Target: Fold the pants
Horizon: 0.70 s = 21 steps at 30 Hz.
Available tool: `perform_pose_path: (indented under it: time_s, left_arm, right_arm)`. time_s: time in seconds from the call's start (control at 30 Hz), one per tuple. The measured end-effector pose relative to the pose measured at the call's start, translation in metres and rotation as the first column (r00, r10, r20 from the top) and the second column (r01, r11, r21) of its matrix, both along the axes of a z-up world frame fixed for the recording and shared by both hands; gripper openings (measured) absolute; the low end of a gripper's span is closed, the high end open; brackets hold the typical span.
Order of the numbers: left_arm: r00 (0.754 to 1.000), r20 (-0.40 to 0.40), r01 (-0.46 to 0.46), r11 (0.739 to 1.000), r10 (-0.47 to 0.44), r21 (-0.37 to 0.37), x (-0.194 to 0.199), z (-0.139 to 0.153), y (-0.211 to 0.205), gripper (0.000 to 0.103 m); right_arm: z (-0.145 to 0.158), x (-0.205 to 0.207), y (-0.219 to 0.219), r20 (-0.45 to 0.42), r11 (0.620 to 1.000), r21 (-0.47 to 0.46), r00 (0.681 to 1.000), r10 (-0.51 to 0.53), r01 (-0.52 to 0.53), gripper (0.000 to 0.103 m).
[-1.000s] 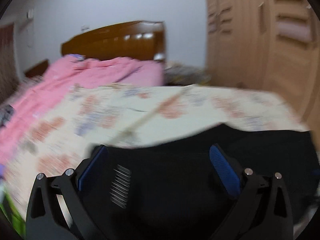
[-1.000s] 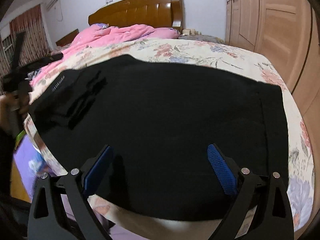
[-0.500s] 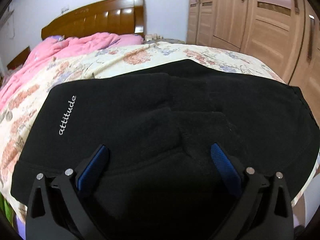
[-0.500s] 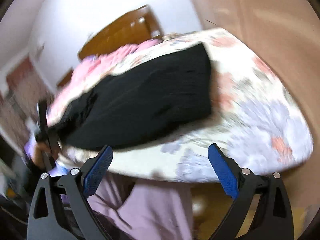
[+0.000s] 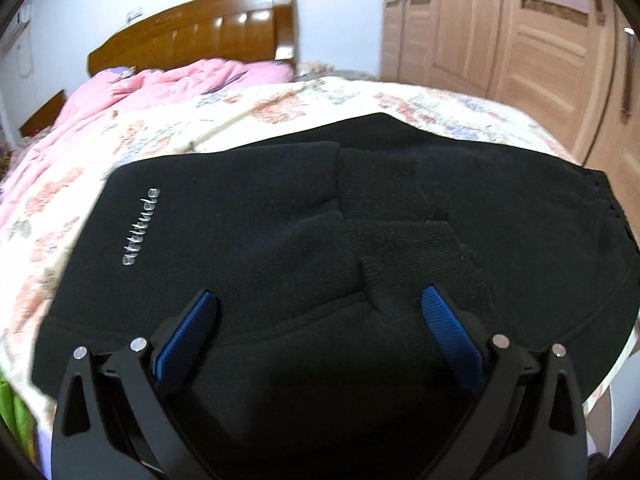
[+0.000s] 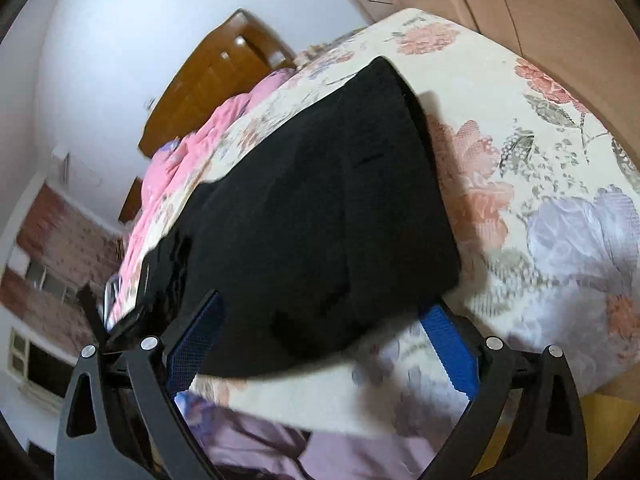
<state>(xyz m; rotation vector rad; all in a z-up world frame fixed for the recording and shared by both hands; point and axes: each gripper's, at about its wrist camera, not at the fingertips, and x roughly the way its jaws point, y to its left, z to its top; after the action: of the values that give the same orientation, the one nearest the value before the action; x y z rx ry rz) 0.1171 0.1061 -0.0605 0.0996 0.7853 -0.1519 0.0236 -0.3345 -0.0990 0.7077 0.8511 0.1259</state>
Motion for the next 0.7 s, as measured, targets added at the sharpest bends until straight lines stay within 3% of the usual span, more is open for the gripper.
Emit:
perform_pose_path:
  time_s: [0.03,0.1,0.2,0.27,0.3,0.33,0.43,0.53,0.6,0.63,0.67,0.7]
  left_arm:
    - [1.0,0.022,-0.011,1.0,0.011,0.006,-0.006,0.009,-0.005,0.095]
    - [0.994,0.088,0.061,0.998,-0.058,-0.03,-0.024,0.033,-0.019,0.094]
    - [0.96,0.1,0.265,0.963,-0.26,-0.047,-0.046,0.06,-0.068,0.101]
    - [0.906,0.034,0.424,0.903,-0.422,-0.068,-0.053,0.054,-0.117,0.101]
    - [0.866,-0.015,0.496,0.862,-0.5,-0.106,-0.052,0.045,-0.145,0.101]
    - [0.852,-0.035,0.517,0.85,-0.522,-0.098,-0.051,0.039,-0.164,0.101]
    - [0.836,-0.036,0.548,0.836,-0.547,0.018,-0.049,0.027,-0.218,0.101]
    - [0.857,-0.046,0.512,0.841,-0.513,0.174,-0.037,0.009,-0.254,0.101]
    - [0.863,-0.063,0.505,0.857,-0.501,0.099,-0.023,0.002,-0.249,0.102]
    - [0.869,-0.094,0.489,0.873,-0.486,0.008,-0.011,-0.002,-0.241,0.102]
    - [0.866,-0.135,0.472,0.877,-0.481,-0.094,0.0,-0.006,-0.232,0.102]
    - [0.867,-0.125,0.462,0.873,-0.482,-0.158,0.007,-0.006,-0.224,0.102]
  right_arm:
    - [-0.001,0.0,-0.003,-0.004,1.0,0.021,1.0,-0.014,0.015,0.095]
    - [-0.001,-0.002,-0.006,0.009,0.999,0.043,1.0,-0.018,0.017,0.095]
    - [-0.001,-0.002,-0.006,0.018,0.998,0.063,1.0,-0.012,0.011,0.097]
    - [-0.002,-0.003,-0.01,0.02,0.997,0.083,1.0,-0.008,0.006,0.097]
    - [-0.003,-0.003,-0.013,0.02,0.995,0.102,1.0,-0.006,0.004,0.096]
    - [-0.003,-0.003,-0.016,0.018,0.993,0.121,1.0,-0.005,0.003,0.096]
    - [-0.002,-0.001,-0.02,0.007,0.987,0.16,1.0,-0.007,0.006,0.096]
    - [-0.001,0.001,-0.022,0.03,0.977,0.212,1.0,-0.01,0.004,0.096]
    - [0.001,-0.002,-0.027,0.092,0.961,0.276,0.995,-0.026,0.0,0.096]
    - [0.005,-0.004,-0.029,0.15,0.95,0.313,0.988,-0.026,-0.022,0.096]
    - [0.009,-0.004,-0.031,0.188,0.943,0.329,0.982,-0.023,-0.041,0.096]
    - [0.012,-0.004,-0.031,0.202,0.942,0.332,0.979,-0.02,-0.049,0.096]
